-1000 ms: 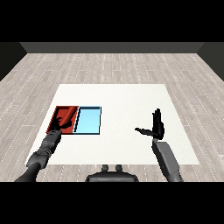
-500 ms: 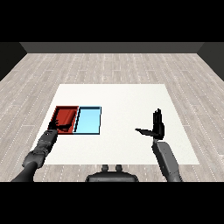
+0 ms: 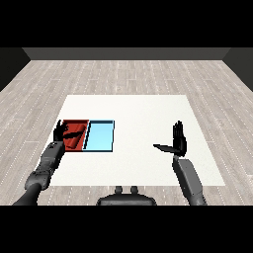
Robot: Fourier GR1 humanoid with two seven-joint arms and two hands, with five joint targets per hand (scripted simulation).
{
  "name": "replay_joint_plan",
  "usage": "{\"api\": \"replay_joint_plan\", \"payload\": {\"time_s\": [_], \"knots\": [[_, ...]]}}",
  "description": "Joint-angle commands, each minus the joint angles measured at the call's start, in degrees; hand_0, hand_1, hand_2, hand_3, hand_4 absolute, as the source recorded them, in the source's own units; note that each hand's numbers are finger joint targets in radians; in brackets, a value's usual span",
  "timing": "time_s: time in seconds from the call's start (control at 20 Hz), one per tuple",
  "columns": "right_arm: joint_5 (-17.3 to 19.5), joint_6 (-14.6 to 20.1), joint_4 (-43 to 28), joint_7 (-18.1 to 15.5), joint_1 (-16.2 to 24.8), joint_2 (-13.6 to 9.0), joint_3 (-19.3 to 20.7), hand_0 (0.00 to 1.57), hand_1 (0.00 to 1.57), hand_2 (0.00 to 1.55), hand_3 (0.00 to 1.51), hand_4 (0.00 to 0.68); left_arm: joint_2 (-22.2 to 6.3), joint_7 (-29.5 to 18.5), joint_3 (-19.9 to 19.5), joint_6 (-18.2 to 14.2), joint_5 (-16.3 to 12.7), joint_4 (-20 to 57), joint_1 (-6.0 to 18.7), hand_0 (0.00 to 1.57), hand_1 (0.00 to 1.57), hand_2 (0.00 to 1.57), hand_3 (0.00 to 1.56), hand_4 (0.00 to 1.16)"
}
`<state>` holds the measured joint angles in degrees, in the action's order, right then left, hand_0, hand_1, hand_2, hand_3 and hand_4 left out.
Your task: Pick the red can and put it in the red box
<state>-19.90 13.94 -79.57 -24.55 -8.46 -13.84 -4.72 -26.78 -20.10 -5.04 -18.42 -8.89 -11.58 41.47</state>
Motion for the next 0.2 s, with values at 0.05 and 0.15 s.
{"api": "replay_joint_plan", "payload": {"time_s": [0.05,0.15], "knots": [[0.34,-2.11,-4.58,-0.64,3.19,-0.27,-1.64,0.00,0.00,0.00,0.00,0.000,0.01,-9.71,-1.92,9.21,-2.91,-7.96,-2.65,1.11,1.11,1.17,0.00,0.00],[0.67,-2.14,-1.49,0.38,-0.95,0.40,-2.05,0.00,0.00,0.00,0.00,0.000,3.74,-11.36,-2.46,10.24,-4.83,-13.09,-2.63,0.00,0.00,0.00,0.00,0.00]]}}
